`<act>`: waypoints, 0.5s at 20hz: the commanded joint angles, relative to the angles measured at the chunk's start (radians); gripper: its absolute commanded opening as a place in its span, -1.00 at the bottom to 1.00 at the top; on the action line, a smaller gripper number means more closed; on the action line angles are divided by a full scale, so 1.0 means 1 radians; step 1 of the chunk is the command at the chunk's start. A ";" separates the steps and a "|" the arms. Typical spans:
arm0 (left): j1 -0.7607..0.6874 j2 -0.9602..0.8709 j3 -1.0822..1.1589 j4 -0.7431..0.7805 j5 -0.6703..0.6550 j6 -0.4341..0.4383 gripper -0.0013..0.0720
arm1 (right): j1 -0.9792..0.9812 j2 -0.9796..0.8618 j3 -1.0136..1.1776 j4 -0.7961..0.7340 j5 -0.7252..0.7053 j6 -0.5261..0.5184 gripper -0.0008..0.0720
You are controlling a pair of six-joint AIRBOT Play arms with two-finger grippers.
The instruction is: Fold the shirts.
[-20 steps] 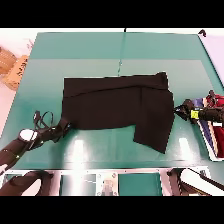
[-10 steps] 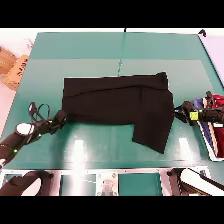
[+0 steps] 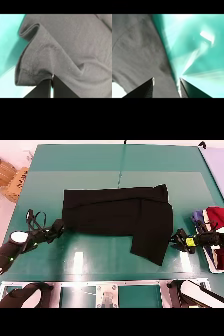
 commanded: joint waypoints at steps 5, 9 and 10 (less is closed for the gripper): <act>0.003 0.000 0.002 0.000 -0.020 0.022 -0.89 | 0.011 -0.002 -0.124 0.164 -0.169 -0.114 0.09; 0.003 0.000 0.002 0.001 -0.053 0.034 -0.89 | 0.018 -0.002 -0.122 0.352 -0.197 -0.269 -0.42; 0.003 0.000 0.003 0.001 -0.068 0.048 -0.90 | 0.018 -0.002 -0.122 0.370 -0.181 -0.291 -0.66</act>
